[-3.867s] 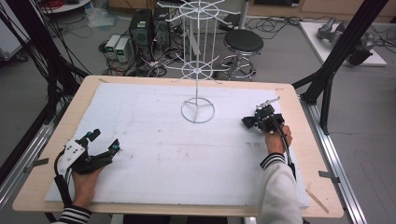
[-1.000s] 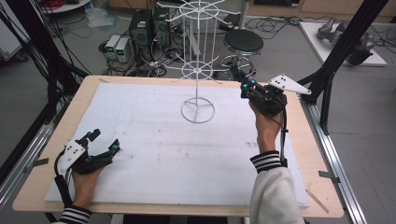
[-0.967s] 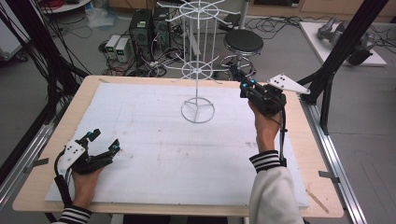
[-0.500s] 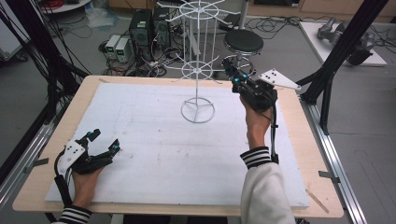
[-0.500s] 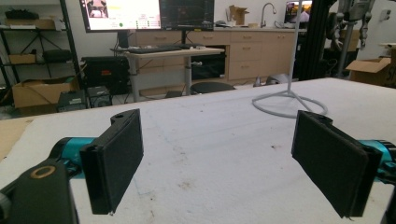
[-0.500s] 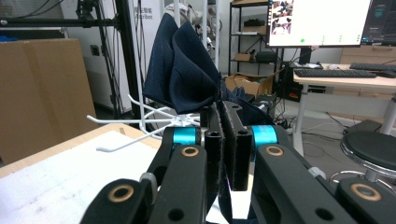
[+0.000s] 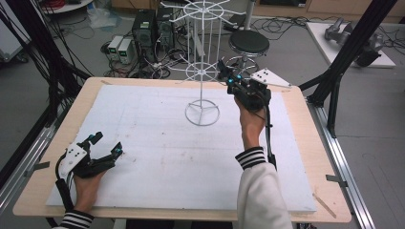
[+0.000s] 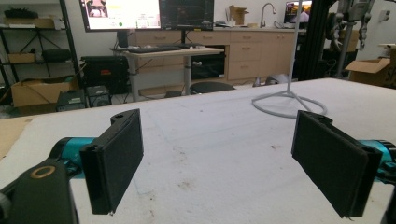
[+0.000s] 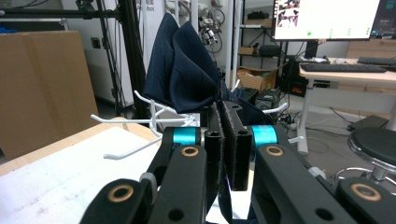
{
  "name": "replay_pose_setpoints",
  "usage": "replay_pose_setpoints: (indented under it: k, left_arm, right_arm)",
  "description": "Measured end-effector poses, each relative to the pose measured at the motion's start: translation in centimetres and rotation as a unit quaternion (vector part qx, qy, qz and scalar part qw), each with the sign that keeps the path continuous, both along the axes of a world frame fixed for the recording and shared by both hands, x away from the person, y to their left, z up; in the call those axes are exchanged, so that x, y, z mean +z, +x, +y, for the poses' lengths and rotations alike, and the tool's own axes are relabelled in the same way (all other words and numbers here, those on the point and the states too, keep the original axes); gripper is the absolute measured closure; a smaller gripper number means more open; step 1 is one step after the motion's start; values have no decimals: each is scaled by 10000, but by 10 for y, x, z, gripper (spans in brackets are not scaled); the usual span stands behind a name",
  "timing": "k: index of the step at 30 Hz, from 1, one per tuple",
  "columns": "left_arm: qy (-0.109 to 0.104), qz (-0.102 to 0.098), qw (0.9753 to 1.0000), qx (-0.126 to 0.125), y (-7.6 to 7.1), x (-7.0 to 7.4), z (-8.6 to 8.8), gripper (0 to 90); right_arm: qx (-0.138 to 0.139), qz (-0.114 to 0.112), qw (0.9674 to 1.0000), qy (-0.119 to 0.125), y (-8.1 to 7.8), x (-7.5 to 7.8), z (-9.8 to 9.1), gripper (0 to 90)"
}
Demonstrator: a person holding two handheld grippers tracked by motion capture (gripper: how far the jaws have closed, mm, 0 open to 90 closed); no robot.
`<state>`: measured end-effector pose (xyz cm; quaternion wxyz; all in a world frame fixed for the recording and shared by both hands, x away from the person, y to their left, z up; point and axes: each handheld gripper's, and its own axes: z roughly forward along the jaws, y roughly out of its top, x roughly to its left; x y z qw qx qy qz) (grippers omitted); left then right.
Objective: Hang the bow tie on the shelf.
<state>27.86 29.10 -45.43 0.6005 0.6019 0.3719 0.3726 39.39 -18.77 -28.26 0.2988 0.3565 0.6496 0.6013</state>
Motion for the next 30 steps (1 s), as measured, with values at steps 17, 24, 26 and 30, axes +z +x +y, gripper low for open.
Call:
replay_pose_setpoints:
  k: [17,24,26,30]
  left_arm:
    - [-3,11,10000,-8,0,0,0,170]
    - [-3,8,10000,-9,0,0,0,170]
    - [-4,6,10000,-11,0,0,0,170]
    - [1,6,10000,-8,0,0,0,170]
  right_arm:
    - [47,147,9999,-51,9,-9,17,875]
    - [128,209,9996,-121,11,-11,21,874]
    - [182,253,9994,-171,11,-13,22,874]
    - [226,298,9990,-234,12,-15,23,874]
